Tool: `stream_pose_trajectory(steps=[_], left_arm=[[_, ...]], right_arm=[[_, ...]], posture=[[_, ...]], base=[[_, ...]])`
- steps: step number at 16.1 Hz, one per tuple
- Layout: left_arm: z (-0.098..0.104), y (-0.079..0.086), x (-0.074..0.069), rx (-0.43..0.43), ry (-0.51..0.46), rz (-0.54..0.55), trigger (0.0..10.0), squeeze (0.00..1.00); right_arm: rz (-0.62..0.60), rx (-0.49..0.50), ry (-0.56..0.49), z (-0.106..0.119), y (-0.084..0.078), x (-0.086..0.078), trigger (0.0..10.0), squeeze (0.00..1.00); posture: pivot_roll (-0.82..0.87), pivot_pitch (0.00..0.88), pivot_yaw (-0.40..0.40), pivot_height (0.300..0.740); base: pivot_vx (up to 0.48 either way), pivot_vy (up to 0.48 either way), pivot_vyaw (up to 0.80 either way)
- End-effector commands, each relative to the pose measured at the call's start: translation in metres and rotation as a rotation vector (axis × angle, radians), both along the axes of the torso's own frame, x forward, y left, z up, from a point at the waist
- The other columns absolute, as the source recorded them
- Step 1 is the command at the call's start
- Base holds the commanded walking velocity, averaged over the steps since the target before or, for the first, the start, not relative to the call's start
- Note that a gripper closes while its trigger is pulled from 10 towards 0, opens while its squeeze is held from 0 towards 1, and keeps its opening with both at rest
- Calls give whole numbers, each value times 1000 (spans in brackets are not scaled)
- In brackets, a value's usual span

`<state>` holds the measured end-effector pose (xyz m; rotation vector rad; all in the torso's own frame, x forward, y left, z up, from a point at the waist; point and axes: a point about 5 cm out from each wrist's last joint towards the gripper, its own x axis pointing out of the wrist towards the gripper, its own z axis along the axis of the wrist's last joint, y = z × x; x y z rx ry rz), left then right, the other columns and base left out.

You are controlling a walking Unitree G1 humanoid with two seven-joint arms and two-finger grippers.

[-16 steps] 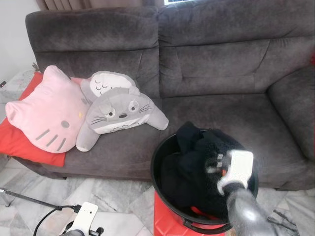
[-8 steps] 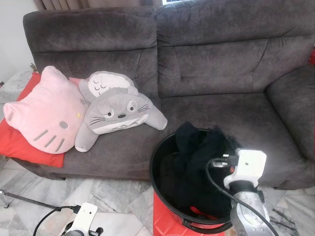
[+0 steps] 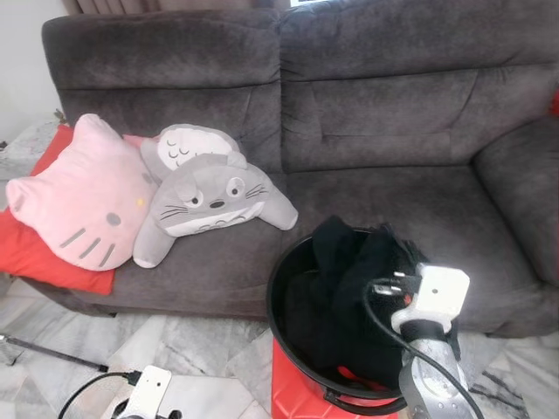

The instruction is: Hang hanger

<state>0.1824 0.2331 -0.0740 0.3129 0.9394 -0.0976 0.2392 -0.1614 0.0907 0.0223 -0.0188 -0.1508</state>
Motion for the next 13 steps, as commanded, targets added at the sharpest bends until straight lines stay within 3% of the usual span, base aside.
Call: stream_pose_trajectory(steps=[1, 5, 9, 13], left_arm=[[-2, 3, -6, 8, 20, 6, 10000, 0], [-3, 2, -7, 7, 23, 2, 10000, 0], [-4, 1, -9, -2, 22, 20, 10000, 0], [-4, 3, -10, -6, 21, 34, 10000, 0]], right_arm=[[-12, 4, 15, -5, -2, -1, 10000, 0], [-16, -42, -20, 1, -9, -2, 10000, 0], [-1, -74, -61, 9, -3, -2, 10000, 0], [16, -90, -90, 17, 0, 3, 10000, 0]], posture=[[-150, 4, 103, 740], [-160, 0, 102, 740], [-165, 0, 99, 740], [-160, 0, 95, 740]], base=[[0, 0, 0], [0, 0, 0], [0, 0, 0], [-337, 0, 0]])
